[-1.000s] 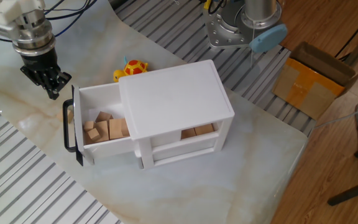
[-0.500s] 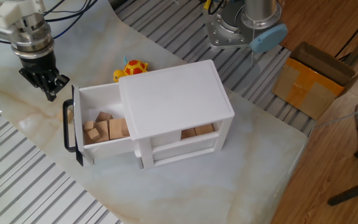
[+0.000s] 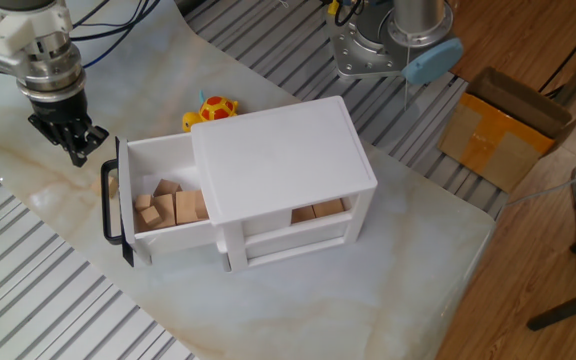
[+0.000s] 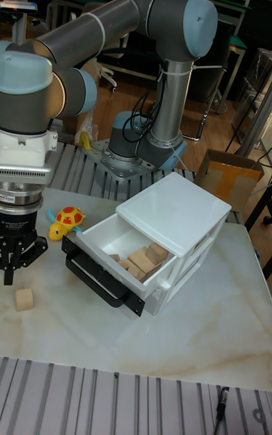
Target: Take something out of a drawer
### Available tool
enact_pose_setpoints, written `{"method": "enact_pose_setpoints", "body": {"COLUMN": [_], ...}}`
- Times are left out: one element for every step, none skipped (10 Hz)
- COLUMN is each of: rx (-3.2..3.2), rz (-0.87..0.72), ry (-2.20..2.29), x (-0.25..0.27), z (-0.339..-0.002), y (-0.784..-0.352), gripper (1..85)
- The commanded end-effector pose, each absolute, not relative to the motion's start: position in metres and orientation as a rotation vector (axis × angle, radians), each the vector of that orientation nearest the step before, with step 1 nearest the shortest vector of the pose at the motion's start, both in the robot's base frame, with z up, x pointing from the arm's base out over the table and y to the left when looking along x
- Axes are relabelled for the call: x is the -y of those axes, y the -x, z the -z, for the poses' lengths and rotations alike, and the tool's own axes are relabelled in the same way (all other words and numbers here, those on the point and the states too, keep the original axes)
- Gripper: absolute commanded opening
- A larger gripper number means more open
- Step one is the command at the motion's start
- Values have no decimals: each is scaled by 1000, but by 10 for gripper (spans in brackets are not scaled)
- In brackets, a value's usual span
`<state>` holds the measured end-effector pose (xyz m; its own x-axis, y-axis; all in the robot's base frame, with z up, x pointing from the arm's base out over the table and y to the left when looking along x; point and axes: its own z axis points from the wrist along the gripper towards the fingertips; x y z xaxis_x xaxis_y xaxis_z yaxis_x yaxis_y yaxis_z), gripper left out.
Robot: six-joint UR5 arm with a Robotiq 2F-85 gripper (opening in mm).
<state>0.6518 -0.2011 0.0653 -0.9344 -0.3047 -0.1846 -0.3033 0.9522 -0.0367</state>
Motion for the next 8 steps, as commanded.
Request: {"method": "enact_pose_setpoints", "body": {"rx": [-2913,-2914,-2916,-2916,-2916,-2916,-2915,-2915], "rz": [2,13,19,19,19,10,6,4], "ry": [438,440,441,441,441,440,439,439], "x": [201,203,204,204,204,203,202,202], "z": [-65,-65,-64,-64,-64,-65,-65,-65], "y": [-654,-654,-653,-653,-653,-653,-653,-653], "gripper": [10,10,10,10,10,10,10,10]}}
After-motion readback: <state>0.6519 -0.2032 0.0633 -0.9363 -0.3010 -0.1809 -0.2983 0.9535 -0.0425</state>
